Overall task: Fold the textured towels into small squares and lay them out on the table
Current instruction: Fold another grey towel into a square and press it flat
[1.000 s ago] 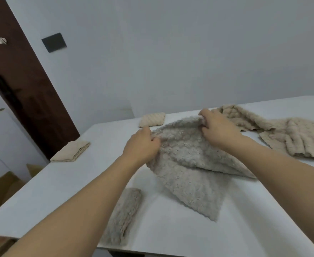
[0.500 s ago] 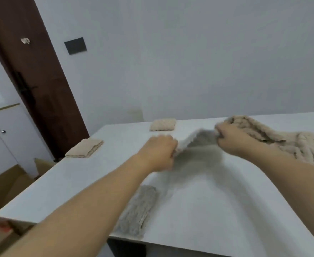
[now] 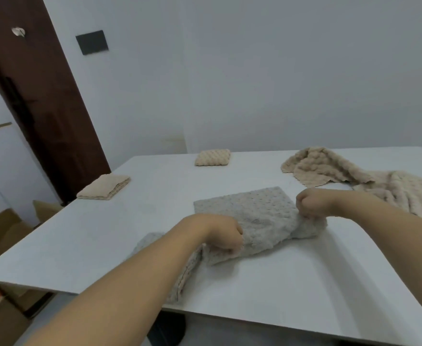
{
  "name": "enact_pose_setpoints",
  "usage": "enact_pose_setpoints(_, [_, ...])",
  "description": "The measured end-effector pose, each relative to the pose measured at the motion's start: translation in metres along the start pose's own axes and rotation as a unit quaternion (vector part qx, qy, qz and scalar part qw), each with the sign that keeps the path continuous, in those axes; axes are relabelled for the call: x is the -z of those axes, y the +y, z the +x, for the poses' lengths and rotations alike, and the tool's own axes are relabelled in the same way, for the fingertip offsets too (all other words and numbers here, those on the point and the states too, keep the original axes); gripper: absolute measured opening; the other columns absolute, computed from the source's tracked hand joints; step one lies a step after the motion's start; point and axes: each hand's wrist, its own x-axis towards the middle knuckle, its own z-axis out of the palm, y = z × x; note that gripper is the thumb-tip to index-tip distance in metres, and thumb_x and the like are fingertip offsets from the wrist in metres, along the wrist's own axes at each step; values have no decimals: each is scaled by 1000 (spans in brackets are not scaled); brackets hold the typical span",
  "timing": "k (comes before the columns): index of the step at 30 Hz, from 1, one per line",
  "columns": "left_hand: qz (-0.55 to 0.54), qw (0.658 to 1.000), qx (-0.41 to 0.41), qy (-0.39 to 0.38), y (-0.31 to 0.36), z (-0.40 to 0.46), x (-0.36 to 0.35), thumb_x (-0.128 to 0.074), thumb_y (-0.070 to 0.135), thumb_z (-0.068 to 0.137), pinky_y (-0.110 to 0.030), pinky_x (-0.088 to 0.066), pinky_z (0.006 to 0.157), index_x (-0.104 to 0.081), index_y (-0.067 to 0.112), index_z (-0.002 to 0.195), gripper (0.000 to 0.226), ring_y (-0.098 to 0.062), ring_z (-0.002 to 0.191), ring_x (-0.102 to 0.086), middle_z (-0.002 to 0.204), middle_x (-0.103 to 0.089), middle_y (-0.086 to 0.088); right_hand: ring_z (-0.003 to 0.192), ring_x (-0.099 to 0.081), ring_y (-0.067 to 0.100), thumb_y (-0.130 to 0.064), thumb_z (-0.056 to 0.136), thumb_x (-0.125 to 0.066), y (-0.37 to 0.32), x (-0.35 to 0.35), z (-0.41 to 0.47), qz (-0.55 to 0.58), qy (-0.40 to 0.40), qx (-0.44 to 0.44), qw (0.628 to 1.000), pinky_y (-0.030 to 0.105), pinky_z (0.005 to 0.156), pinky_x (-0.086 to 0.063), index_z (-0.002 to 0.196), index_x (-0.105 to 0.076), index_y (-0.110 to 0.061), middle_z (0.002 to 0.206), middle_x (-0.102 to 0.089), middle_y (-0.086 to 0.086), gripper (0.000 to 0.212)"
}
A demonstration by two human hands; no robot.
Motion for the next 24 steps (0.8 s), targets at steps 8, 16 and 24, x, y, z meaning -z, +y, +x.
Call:
enact_pose_setpoints(8, [-129, 982, 37, 135, -48, 20, 42, -66, 20, 85, -26, -46, 56, -58, 13, 77, 13, -19, 67, -53, 81, -58, -4, 67, -48, 19, -9, 88, -49, -1, 6, 34, 218, 161, 54, 961, 30, 57, -39, 86, -55, -11, 80, -56, 7, 7])
enact_pose_setpoints(16, [-178, 937, 78, 289, -94, 92, 40, -55, 20, 87, -30, -41, 62, -54, 13, 74, 15, -21, 71, -50, 77, -57, -4, 78, -53, 21, -8, 89, -47, -18, -14, 107, 211, 280, 34, 936, 31, 63, -42, 100, -54, -17, 95, -56, 4, 16])
enact_pose_setpoints(24, [-104, 904, 122, 397, -114, 139, -14, -46, 36, 93, -32, -24, 85, -50, 27, 104, 15, -18, 101, -33, 107, -43, 7, 99, -53, 31, -11, 88, -46, -13, -71, 167, 12, 331, -9, 943, 35, 77, -41, 117, -56, -15, 110, -58, 11, 31])
